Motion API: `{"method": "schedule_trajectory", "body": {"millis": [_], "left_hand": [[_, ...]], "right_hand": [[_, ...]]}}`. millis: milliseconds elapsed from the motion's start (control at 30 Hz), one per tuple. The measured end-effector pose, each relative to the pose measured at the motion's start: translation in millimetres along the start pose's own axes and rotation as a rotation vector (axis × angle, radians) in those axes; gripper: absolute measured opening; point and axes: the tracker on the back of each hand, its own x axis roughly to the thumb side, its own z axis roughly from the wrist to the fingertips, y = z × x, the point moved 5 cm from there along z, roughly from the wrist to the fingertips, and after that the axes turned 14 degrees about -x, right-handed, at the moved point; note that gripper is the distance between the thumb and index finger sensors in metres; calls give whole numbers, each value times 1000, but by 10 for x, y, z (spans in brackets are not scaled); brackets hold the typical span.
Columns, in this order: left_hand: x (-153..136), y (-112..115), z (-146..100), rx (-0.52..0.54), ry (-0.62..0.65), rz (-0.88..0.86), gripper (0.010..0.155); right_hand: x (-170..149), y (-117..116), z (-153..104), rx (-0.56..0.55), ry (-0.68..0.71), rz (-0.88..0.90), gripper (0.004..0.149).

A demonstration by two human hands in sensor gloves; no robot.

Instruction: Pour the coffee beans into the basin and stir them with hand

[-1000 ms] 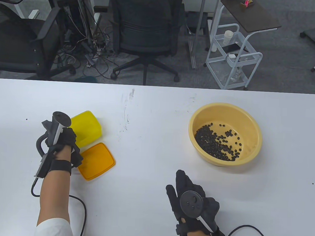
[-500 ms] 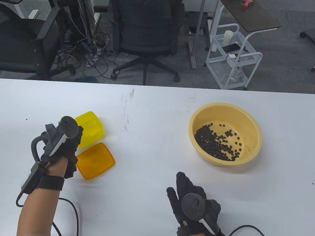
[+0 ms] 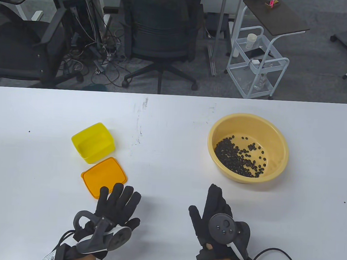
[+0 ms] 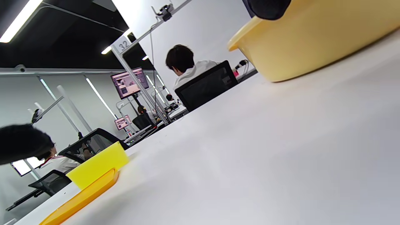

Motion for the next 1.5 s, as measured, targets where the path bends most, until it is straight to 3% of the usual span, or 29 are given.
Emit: {"method": "schedule_trajectory", "body": {"millis": [233,333,500,567,633,700,933,1100,1167,1367,1500], "left_hand": [[18,24,-8,12,67,-91,73],[-81,39,-34,18,66,-126,74],[-202,50,-34,19,54,-182,74],[-224,58,-27,19,51,-190,74],[-230,73,-23,11,53,-196,74],[-237,60,-30,12,47,-193,73],[-259,52,-39,13,35,-197,73],[-310,66,-36,7,28,-227,74],[-333,74,-32,5,20,-233,73],[-401,121,-34,-9,-2,-236,72],[-494,173,-24,-26,-28,-272,72]], "right_hand": [[-345,299,127,-73,-218,188,88],[-489,492,338,-131,-346,295,88],[-888,741,737,-233,-564,178,90],[-1070,757,827,-258,-662,158,91],[-1281,668,877,-228,-798,173,92],[-1368,572,900,-208,-850,183,93],[-1464,446,909,-308,-929,75,91],[-1651,339,827,-347,-1004,300,86],[-1671,358,819,-366,-1006,308,79],[-1510,463,909,-342,-842,261,69],[-1149,452,950,-188,-658,261,65]]}}
